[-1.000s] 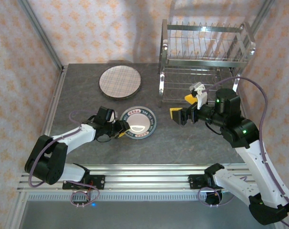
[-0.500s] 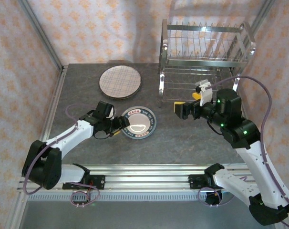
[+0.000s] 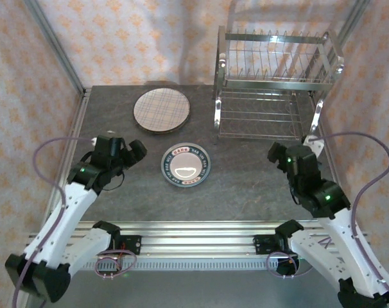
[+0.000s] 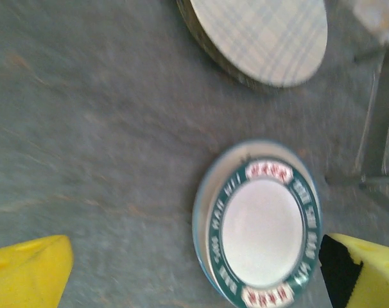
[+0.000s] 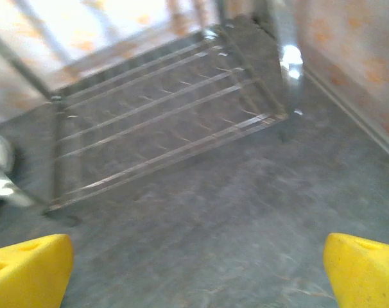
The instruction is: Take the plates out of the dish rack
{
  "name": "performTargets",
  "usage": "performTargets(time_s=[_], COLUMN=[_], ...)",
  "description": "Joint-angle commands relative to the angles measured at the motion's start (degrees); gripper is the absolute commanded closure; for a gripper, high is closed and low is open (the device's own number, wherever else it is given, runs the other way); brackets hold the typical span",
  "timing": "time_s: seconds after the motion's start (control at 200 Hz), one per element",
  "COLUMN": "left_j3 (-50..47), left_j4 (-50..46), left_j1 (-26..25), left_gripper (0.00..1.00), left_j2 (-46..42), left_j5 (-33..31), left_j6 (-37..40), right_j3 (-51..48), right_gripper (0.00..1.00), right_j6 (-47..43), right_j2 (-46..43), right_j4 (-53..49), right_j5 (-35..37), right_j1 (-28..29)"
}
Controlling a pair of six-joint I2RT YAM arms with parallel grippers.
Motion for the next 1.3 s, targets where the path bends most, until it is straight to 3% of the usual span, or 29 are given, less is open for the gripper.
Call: performTargets(time_s=[0.0, 0.055, 0.11, 0.175, 0.235, 0.37, 0.465, 0.531, 0.601, 0.686, 0.831, 0.866, 0.901, 0.931, 1.006, 1.291], left_j3=[-1.67, -6.38, -14.07, -22.92, -30.09, -31.62, -34.85, -32.14, -32.99, -30.06, -36.97, -35.99, -33.65, -32.08, -33.14, -33.67], left_j4=[-4.24, 2.55, 17.37, 32.95, 47.21, 54.33, 72.05, 73.36, 85.93, 82.3, 111.9, 109.49, 98.53, 93.82, 102.06, 101.63], left_j1=[-0.08, -0.06, -0.08, -0.02, 0.77, 5.63, 7.0, 8.35, 10.18, 10.99, 13.04, 13.8, 13.98, 14.03, 14.0, 13.99], left_gripper=[0.01, 0.01, 0.01, 0.01, 0.01, 0.01, 0.0, 0.0, 0.0, 0.0, 0.0, 0.01, 0.0, 0.0, 0.0, 0.01], left_j2=[-3.8, -5.11, -6.9, -8.28, -6.7, 4.99, 13.53, 18.54, 24.49, 26.07, 39.88, 39.23, 36.22, 35.2, 38.48, 37.54], left_j5=[-29.21, -34.41, -36.63, -40.45, -39.14, -28.62, -22.36, -19.57, -13.96, -10.86, -11.49, -10.51, -10.67, -10.67, -10.13, -12.15], left_j6=[-0.58, 7.89, 20.04, 29.75, 39.03, 37.59, 39.55, 39.42, 41.09, 43.2, 43.12, 42.14, 40.81, 40.32, 41.92, 41.21], right_j3=[-11.15, -19.75, -26.95, -32.74, -35.46, -38.51, -36.1, -34.78, -33.06, -31.76, -33.95, -32.09, -29.75, -28.86, -27.57, -27.49], right_gripper=[0.0, 0.01, 0.01, 0.01, 0.01, 0.01, 0.0, 0.0, 0.0, 0.0, 0.0, 0.0, 0.01, 0.01, 0.01, 0.01], right_j6=[-5.0, -16.55, -23.37, -25.56, -25.18, -23.63, -25.89, -25.62, -26.81, -28.62, -26.49, -26.6, -26.82, -26.67, -26.4, -26.71], right_j2=[-2.59, -3.98, -4.66, -2.97, 0.79, 13.82, 23.52, 29.92, 36.0, 40.99, 50.94, 49.93, 48.72, 49.83, 49.81, 49.87], right_j4=[11.72, 25.45, 38.54, 48.37, 53.48, 67.36, 75.43, 82.24, 87.62, 91.39, 105.31, 100.67, 93.45, 93.52, 91.28, 91.19], right_j5=[16.22, 15.62, 11.83, 7.95, 4.9, -5.01, -10.61, -14.9, -17.86, -20.75, -24.82, -24.95, -25.1, -24.72, -23.97, -23.83], right_j1=[-0.01, -0.46, -1.73, -4.28, -7.36, -13.76, -15.89, -18.01, -19.9, -21.93, -24.91, -24.95, -24.99, -25.06, -25.03, -24.8])
